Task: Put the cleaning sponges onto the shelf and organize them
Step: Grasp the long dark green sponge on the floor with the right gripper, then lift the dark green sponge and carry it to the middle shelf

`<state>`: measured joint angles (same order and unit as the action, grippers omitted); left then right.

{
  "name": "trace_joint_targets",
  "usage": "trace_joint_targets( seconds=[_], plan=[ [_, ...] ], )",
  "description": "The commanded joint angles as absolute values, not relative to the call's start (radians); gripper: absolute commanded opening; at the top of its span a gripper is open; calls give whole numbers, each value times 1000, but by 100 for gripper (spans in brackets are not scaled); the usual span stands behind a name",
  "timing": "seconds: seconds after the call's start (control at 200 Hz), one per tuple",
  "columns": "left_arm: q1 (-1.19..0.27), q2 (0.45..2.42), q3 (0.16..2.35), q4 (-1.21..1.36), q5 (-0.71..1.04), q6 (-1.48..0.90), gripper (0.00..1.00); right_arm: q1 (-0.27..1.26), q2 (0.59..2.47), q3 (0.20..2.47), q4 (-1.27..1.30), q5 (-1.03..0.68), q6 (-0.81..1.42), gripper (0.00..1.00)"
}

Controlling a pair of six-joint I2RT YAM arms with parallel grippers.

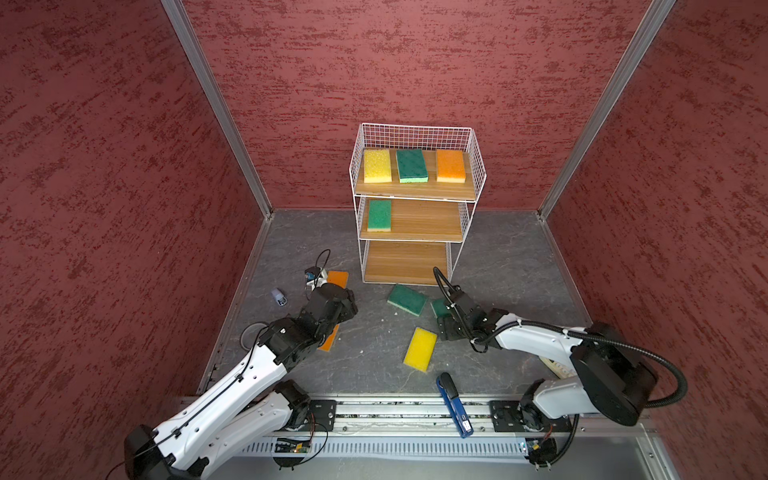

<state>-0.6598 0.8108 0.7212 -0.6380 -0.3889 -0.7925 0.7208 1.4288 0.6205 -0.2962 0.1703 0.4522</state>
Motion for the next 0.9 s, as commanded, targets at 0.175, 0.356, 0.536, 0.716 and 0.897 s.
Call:
trace_joint_targets(
  seconds=[0.175,0.356,0.536,0.716,0.897],
  plan=[
    [-647,801,684,-640,-359,-814,66,778,1533,697,-329,238,430,86],
    [-645,801,683,-644,-349,-810,66,781,1524,695,-363,256,464,82],
    [-644,802,672,-634,-334,-816,66,783,1523,678,-361,254,498,80],
    [-645,799,669,-633,-331,-822,66,788,1560,684,-368,250,518,75],
    [-635,800,673,-618,-338,-811,65,788,1533,688,-395,272,534,59]
  ],
)
